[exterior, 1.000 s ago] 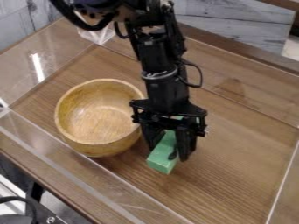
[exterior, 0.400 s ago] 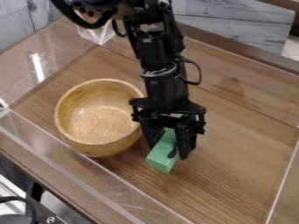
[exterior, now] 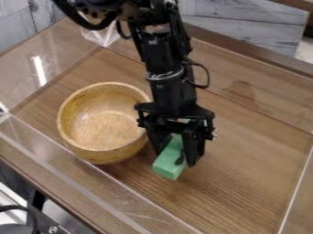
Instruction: Remove the green block from inside the brown bowl and put it on the table
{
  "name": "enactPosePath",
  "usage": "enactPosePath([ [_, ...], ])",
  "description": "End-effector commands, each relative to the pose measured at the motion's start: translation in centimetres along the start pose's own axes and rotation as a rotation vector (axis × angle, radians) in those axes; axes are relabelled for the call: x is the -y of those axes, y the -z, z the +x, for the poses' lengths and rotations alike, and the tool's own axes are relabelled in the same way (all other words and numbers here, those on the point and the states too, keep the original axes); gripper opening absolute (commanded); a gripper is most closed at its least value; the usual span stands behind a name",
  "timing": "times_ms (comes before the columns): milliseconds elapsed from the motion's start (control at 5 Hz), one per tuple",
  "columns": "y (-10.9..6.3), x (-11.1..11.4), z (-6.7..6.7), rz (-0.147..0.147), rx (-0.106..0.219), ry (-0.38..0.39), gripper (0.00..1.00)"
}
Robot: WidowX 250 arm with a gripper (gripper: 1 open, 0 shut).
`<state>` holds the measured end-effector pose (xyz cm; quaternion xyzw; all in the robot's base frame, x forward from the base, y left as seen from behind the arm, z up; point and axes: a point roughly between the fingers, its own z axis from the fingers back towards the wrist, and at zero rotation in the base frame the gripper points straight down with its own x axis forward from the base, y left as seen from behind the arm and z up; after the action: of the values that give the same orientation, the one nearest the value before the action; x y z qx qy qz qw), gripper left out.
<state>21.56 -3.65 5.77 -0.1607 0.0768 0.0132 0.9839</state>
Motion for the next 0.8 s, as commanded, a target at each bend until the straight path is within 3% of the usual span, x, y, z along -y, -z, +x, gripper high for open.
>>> enactPosePath([
  [0,-1.13,0.04,0.98,-0.005,0.047,0.014,0.00],
  [600,-1.10,-0.30,1.03,-0.007,0.047,0.012,0.00],
])
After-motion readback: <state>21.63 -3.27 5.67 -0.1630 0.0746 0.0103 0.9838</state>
